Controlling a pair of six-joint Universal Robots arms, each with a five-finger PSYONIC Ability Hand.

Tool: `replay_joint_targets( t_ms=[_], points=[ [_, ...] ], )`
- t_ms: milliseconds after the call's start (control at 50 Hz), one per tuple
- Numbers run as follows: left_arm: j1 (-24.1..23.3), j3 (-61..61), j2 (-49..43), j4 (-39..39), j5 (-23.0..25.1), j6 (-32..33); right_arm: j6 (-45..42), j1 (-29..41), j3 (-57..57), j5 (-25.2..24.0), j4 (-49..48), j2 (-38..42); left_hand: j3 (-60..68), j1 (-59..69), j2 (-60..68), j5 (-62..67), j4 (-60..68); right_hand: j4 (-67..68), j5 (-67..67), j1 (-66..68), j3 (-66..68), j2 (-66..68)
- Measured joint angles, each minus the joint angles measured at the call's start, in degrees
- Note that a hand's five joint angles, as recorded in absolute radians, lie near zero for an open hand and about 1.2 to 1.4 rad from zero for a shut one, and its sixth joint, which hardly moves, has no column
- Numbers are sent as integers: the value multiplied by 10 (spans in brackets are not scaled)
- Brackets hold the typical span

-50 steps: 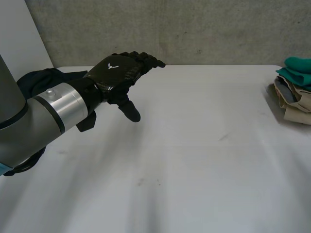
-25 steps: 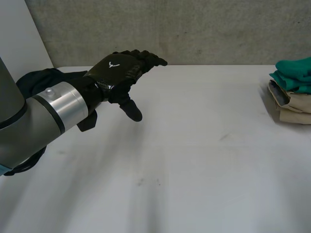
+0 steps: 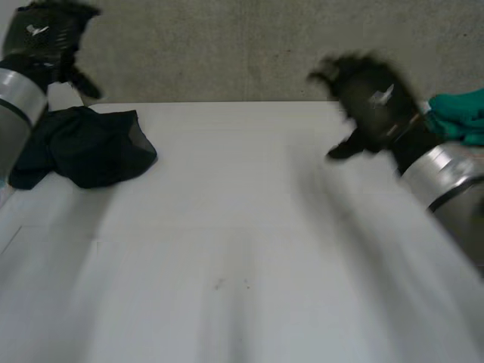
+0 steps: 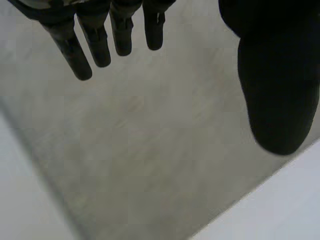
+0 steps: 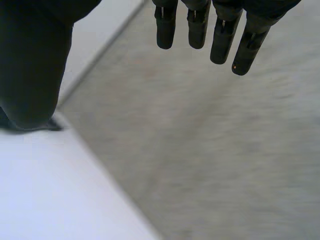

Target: Fold the laundry.

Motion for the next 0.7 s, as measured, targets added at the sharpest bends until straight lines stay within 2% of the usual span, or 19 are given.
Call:
replay_joint_targets(
  t_ms=[20,60,100,140,160,220,340,420,460,500,540,560,620,700],
  points=[
    [0,0,0,0,0,0,0,0,0,0,0,0,0,0,0,0,0,0,0,0,0,0],
    [45,44,-68,-3,12,42,-18,27,27,9,4,12,0,0,0,0,0,0,0,0,0,0],
    [70,79,-124,-13,28,80,-42,48,49,28,8,28,0,0,0,0,0,0,0,0,0,0],
    [79,97,-153,-18,37,100,-53,53,57,37,10,35,0,0,0,0,0,0,0,0,0,0],
    [93,131,-209,-27,55,141,-70,58,65,55,12,45,1,0,1,0,1,0,0,0,0,0],
    [107,176,-277,-33,73,187,-86,58,71,74,14,55,1,0,1,0,1,0,0,0,0,0],
    [123,268,-391,-30,87,223,-90,53,84,90,14,65,43,58,47,40,48,0,0,0,0,0],
    [127,326,-449,-27,88,224,-88,51,94,89,14,72,86,103,90,85,92,0,0,0,0,0],
    [128,347,-468,-26,88,223,-87,50,97,88,13,75,120,137,123,117,125,0,0,0,0,0],
    [128,365,-484,-25,87,222,-87,49,99,87,12,80,243,277,246,234,249,0,0,0,0,0],
    [127,371,-489,-25,87,221,-87,48,100,87,12,81,243,277,246,234,249,0,0,0,0,0],
    [123,376,-492,-23,85,220,-87,46,99,86,10,86,472,527,479,454,480,0,0,0,0,0],
    [112,366,-479,-20,82,218,-87,44,98,87,9,90,552,560,559,526,561,0,0,0,0,0],
    [82,305,-412,1,71,201,-88,40,93,88,7,98,558,560,565,526,568,0,0,0,0,0]
  ],
)
